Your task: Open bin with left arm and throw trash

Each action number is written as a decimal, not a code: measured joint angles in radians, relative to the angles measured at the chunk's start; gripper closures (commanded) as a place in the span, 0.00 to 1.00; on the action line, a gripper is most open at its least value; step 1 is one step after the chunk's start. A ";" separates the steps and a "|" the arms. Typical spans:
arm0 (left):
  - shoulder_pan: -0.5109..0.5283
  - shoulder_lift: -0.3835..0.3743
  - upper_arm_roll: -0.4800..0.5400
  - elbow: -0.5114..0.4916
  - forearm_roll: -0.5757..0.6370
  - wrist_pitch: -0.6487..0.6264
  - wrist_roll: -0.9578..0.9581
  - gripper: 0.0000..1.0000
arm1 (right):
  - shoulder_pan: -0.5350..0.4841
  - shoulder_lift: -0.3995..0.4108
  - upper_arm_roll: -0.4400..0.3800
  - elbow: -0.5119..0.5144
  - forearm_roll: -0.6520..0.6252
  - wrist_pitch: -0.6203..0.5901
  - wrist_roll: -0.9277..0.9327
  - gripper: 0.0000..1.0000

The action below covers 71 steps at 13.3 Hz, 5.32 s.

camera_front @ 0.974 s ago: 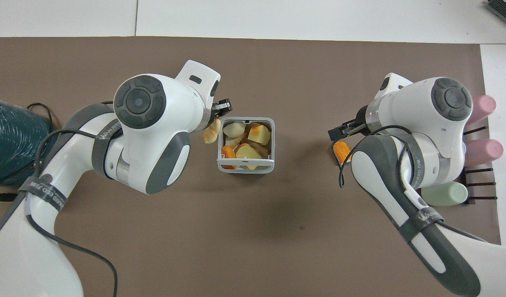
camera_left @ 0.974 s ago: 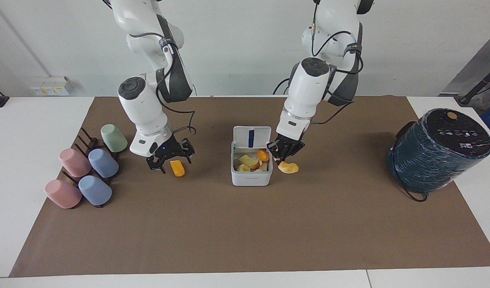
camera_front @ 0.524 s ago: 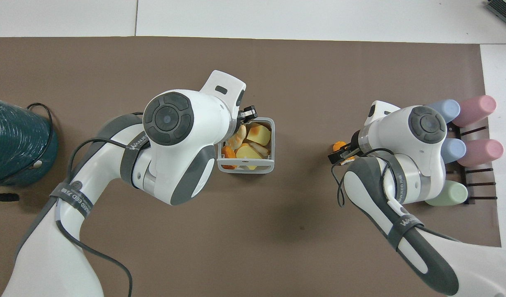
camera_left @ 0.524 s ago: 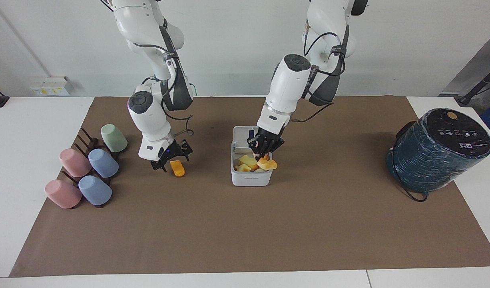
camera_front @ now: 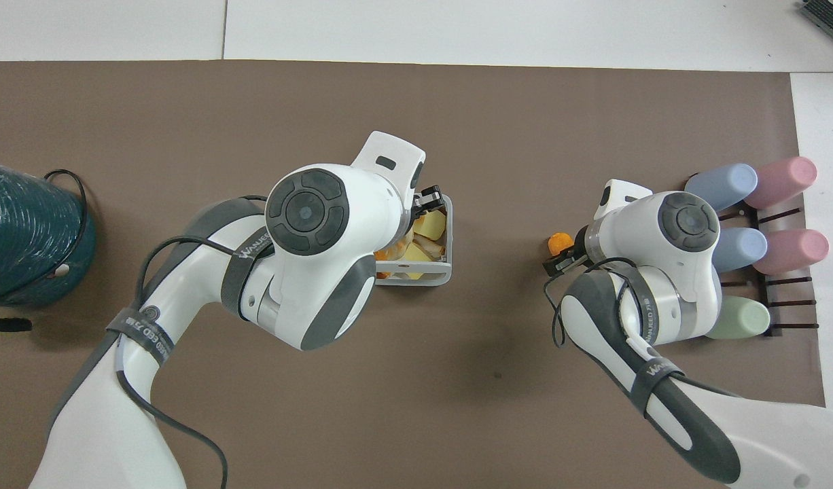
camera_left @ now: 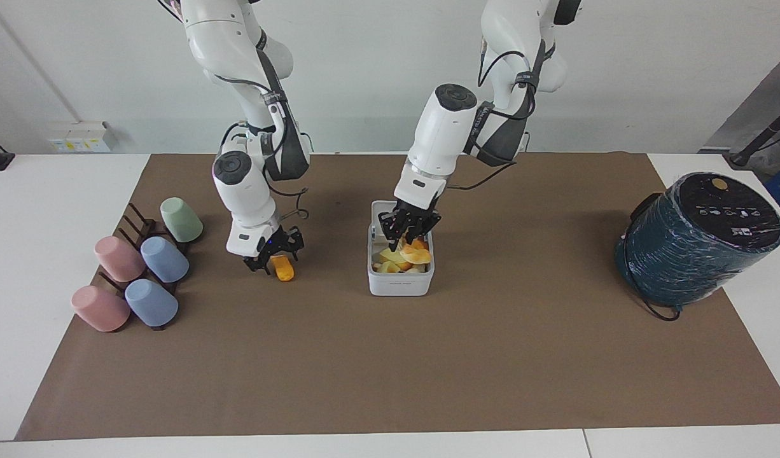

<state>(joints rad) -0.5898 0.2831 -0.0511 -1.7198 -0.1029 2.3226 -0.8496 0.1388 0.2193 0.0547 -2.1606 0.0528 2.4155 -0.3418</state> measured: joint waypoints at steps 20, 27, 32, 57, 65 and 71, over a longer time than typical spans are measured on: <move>-0.032 0.001 0.014 0.066 0.058 -0.160 -0.010 0.44 | 0.019 -0.027 0.000 0.169 0.000 -0.198 0.110 1.00; -0.026 0.039 0.015 0.141 0.050 -0.160 -0.023 0.44 | 0.019 -0.027 0.000 0.169 0.000 -0.198 0.110 1.00; -0.048 0.044 0.013 0.143 0.050 -0.174 -0.025 0.44 | 0.019 -0.027 0.000 0.169 0.000 -0.198 0.110 1.00; 0.529 -0.116 0.026 0.409 0.094 -0.840 0.851 0.00 | 0.320 0.106 0.030 0.476 0.204 -0.109 0.709 0.81; 0.529 -0.135 0.019 0.369 0.094 -0.842 0.851 0.00 | 0.341 0.120 0.030 0.457 0.205 -0.112 0.709 0.61; 0.529 -0.142 0.019 0.357 0.094 -0.826 0.852 0.00 | 0.351 0.119 0.030 0.431 0.205 -0.116 0.710 0.00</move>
<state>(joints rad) -0.0612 0.1415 -0.0322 -1.3628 -0.0093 1.4961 0.0024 0.4900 0.3385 0.0846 -1.7294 0.2578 2.3000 0.3678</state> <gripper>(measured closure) 0.000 0.352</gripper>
